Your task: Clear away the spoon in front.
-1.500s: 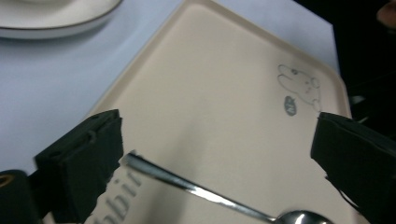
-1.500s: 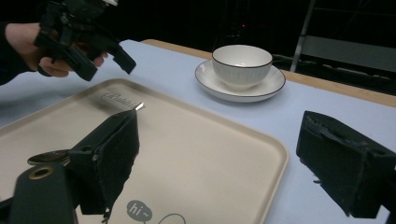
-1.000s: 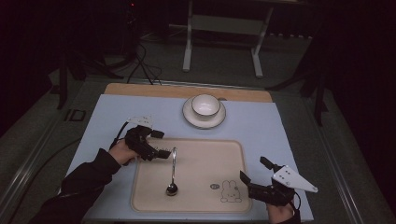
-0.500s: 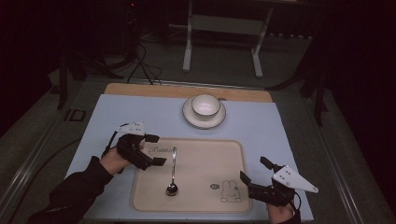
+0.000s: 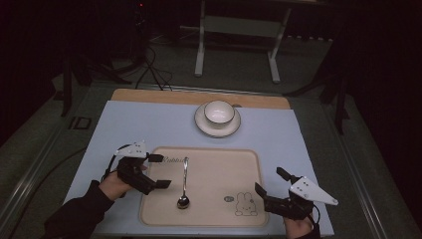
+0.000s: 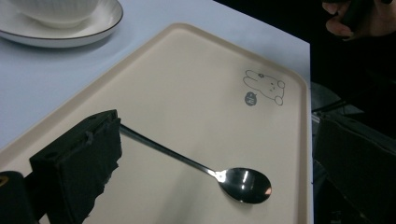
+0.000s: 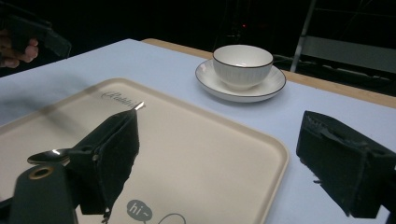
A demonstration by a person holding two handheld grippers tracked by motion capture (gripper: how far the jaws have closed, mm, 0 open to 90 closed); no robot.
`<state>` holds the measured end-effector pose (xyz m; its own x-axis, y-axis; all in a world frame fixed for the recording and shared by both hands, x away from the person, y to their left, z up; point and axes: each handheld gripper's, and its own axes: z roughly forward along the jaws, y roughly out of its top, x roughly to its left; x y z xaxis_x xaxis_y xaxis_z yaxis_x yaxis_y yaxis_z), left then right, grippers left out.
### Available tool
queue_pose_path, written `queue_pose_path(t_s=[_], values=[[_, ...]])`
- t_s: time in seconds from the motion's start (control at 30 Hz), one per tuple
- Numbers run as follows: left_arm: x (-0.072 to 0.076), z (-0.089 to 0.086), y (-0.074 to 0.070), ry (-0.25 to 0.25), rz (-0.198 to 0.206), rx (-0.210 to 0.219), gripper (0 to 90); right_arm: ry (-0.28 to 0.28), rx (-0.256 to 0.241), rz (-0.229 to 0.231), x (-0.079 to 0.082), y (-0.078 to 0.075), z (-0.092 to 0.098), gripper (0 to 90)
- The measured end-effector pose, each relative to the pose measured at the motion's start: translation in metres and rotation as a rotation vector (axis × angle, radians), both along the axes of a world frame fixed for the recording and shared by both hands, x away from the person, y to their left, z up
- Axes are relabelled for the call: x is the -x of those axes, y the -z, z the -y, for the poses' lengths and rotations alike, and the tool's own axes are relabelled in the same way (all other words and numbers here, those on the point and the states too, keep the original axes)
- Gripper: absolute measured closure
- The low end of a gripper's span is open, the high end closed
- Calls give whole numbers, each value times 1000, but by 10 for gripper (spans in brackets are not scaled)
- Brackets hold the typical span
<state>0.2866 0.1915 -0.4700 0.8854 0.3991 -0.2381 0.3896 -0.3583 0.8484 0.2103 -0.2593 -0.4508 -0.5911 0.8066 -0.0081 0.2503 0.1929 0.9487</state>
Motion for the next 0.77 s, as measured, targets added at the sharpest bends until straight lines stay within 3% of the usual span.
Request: queue_pose_path(t_s=[0.27,0.4,0.77], values=[[11,-6,10,-19,11,-18,20,-2,5,-1,-1,1,0,131],[14,-6,13,-23,35,2,20,-2,0,-7,-1,1,0,131],[14,-6,22,-25,35,11,20,-7,-7,-22,-3,3,2,131]])
